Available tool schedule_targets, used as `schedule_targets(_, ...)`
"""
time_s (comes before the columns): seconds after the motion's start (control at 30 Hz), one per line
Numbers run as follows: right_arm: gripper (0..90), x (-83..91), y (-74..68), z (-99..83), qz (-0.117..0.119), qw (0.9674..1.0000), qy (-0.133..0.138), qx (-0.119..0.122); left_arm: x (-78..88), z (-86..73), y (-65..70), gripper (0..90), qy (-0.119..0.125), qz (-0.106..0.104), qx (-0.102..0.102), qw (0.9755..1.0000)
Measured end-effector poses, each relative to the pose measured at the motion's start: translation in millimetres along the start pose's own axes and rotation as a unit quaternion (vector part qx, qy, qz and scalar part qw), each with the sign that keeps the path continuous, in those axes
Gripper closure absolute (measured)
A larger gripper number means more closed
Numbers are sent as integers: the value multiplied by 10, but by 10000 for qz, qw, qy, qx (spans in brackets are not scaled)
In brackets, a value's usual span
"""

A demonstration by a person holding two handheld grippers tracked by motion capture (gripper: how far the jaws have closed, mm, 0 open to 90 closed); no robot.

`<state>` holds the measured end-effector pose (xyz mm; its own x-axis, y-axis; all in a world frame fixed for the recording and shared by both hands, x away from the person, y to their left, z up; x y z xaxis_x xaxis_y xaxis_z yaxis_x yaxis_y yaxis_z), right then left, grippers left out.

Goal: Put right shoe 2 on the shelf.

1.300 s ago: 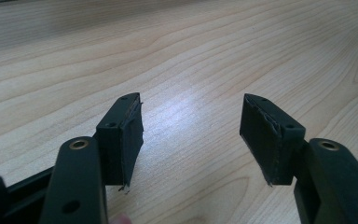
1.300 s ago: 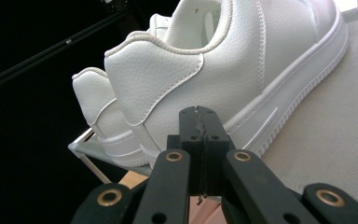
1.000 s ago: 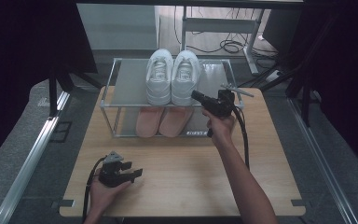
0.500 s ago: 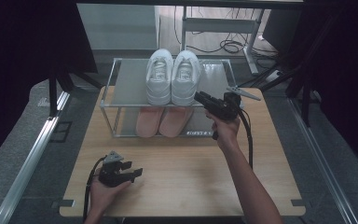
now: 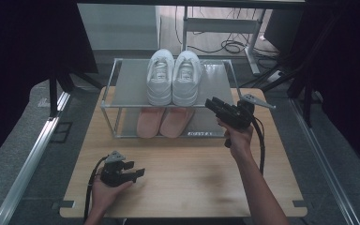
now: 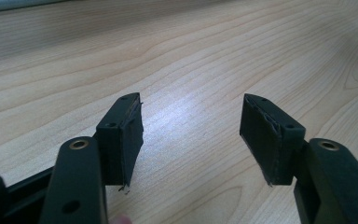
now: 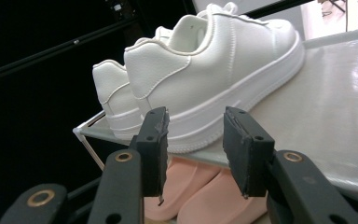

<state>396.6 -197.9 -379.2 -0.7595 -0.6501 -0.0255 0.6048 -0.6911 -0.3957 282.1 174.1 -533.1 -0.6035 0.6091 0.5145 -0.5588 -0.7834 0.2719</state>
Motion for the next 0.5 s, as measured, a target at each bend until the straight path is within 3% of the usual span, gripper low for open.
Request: schedule_targets(0.5,566,598,242,-212,-175,9997,176,58,-25,-19,23,398,-32,14,6,10000)
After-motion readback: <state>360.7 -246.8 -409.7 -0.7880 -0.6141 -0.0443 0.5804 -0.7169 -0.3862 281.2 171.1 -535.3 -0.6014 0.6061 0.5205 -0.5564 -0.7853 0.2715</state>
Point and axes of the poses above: each handheld gripper's, and its own axes: x roughly backward along the jaws, z roughly out of its top, y roughly to its right, the point moved 2 cm from there along -x, roughly forward along the jaws, and after that the axes turned 10 degrees about y, right-handed, at the moved point
